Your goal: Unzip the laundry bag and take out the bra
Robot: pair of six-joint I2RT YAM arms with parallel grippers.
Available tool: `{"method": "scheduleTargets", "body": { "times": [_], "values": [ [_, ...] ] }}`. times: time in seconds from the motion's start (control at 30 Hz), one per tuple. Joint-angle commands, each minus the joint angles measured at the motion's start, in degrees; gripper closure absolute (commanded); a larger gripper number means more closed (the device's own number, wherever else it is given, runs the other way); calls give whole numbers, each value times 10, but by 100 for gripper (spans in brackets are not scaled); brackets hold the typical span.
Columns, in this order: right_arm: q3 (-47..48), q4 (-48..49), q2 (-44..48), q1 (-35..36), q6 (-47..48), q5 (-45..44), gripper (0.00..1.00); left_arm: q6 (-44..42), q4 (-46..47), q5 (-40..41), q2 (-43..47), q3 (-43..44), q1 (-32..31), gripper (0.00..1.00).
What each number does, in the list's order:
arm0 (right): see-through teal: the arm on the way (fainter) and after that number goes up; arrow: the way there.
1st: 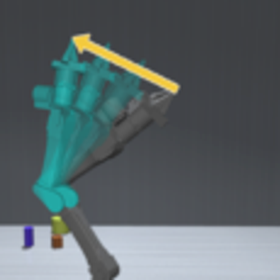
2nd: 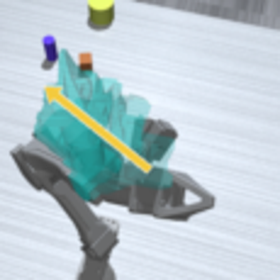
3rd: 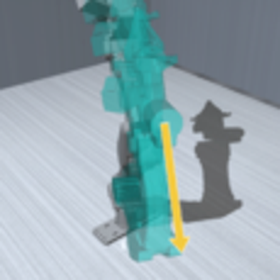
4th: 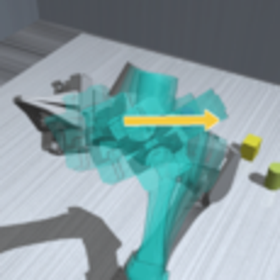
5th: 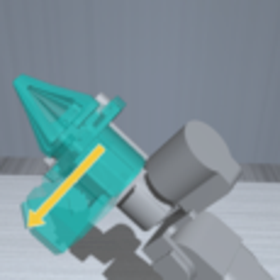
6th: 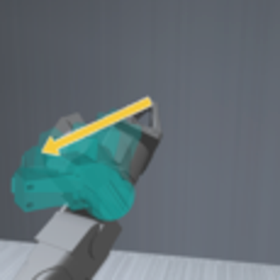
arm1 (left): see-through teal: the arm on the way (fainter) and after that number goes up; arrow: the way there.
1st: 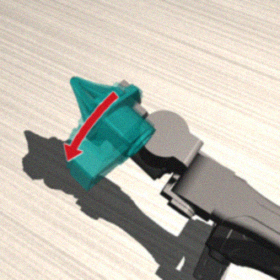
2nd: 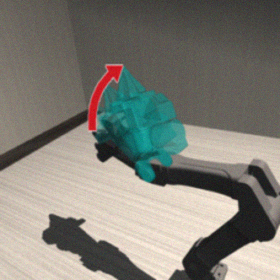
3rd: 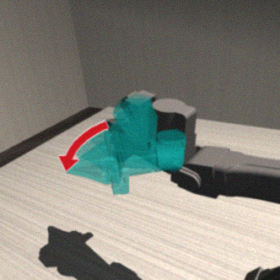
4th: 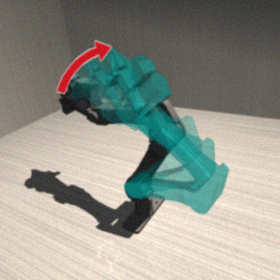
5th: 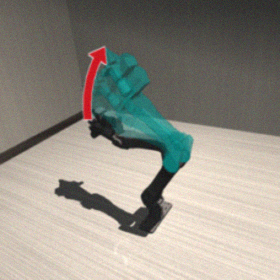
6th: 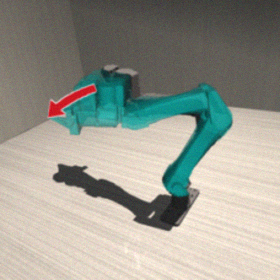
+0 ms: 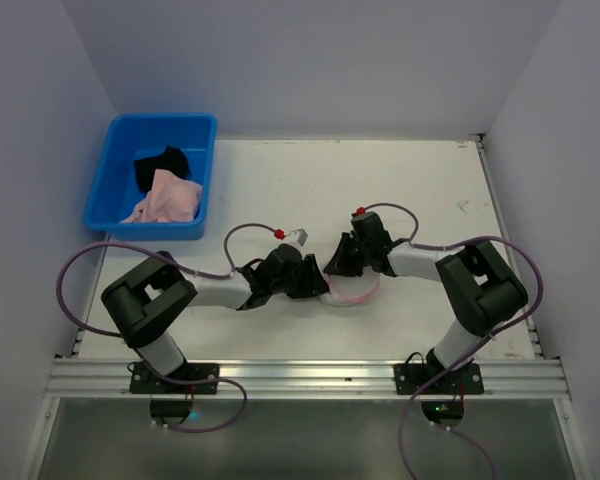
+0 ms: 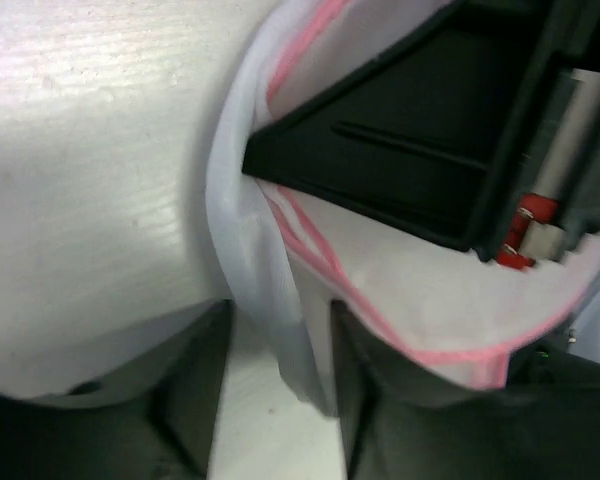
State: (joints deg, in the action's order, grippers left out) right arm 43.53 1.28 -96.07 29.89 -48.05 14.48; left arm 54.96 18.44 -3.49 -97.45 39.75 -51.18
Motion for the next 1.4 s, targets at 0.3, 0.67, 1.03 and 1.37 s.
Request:
{"method": "scheduleTargets", "body": {
  "times": [0.3,0.67,1.03,1.37],
  "values": [
    [32,-50,60,3,39,-22,64,-20,-203,179,231,-57,3,11],
    [181,-292,182,4,126,-107,11,-91,-303,203,336,13,80,1],
    [275,-377,331,-125,225,-262,1,-228,-391,161,336,178,257,0],
    [276,-392,593,-170,295,-322,1,-339,-572,290,526,301,317,0]
  ]
}}
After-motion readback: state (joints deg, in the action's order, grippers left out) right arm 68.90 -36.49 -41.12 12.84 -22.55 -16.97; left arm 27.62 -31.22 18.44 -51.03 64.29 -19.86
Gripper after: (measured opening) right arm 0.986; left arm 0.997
